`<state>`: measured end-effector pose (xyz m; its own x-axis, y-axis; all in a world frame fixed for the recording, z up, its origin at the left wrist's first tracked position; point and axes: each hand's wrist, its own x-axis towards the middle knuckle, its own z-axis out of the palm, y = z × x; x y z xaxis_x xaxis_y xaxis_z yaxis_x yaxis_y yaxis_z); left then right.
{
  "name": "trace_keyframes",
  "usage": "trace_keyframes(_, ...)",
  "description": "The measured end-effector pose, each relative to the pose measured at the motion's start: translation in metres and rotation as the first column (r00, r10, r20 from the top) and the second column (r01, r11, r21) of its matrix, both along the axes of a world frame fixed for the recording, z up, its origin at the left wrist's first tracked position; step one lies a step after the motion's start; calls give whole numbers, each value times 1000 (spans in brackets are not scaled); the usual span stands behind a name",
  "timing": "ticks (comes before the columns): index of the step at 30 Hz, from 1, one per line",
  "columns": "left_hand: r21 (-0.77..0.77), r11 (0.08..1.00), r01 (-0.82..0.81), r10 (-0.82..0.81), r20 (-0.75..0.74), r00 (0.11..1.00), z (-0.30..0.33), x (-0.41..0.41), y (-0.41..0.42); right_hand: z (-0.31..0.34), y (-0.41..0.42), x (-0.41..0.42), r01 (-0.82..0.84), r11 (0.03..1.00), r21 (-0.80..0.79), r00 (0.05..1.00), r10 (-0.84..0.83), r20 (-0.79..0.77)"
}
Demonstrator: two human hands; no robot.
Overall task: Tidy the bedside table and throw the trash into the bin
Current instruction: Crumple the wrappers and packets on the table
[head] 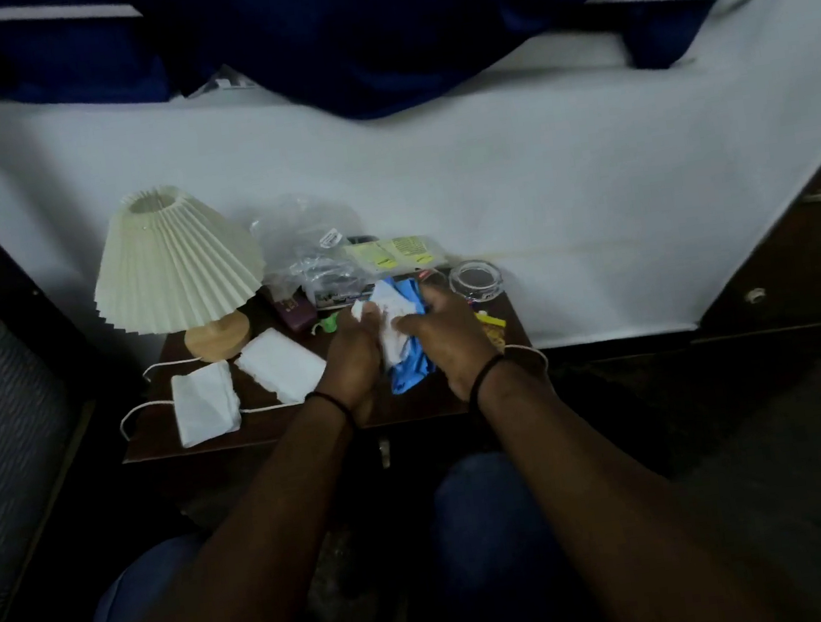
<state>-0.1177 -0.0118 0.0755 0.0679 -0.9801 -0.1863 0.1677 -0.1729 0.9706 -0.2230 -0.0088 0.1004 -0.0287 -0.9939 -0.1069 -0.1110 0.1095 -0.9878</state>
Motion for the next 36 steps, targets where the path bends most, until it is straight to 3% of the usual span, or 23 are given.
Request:
trace_keyframes(2,9,997,71,-69,-127,990,9,-17,-2,19,-6,-32,39,999,-26,999,-39,-32)
trace_keyframes(4,-18,983,181,-182,-136,974,16,-43,-5,31,-12,-71,71,996,-55,995,-75,-73)
trace_keyframes(6,-34,968,250,-251,-58,966,20,-77,-12,38,-15,-112,73,995,-72,986,-83,-146)
trace_keyframes(8,-36,981,192,-190,57,980,13,-85,-22,42,-14,-124,-21,998,-67,977,6,-215)
trace_keyframes(11,7,961,277,-275,151,950,5,-113,-23,37,-4,-152,-108,994,-4,944,101,-315)
trace_keyframes(14,153,917,369,-389,132,912,-11,-161,-16,9,1,-208,-51,997,-64,859,11,-512)
trace_keyframes(18,273,850,451,-521,306,797,-41,-199,-17,-50,11,-261,150,983,-110,728,-185,-660)
trace_keyframes(23,396,793,462,-569,212,795,-73,-214,-34,-134,19,-293,340,939,-53,694,-288,-660)
trace_keyframes(26,360,818,448,-536,195,822,-89,-223,-44,-190,9,-303,355,925,135,745,-193,-638)
trace_keyframes(29,293,834,468,-542,273,795,-93,-231,-44,-226,1,-309,343,883,320,773,-72,-630)
trace_keyframes(32,229,854,468,-519,309,797,-90,-230,-44,-234,-8,-308,386,881,274,724,-106,-681)
trace_keyframes(36,205,898,388,-433,264,862,-84,-218,-45,-214,-13,-302,412,894,178,730,-207,-651)
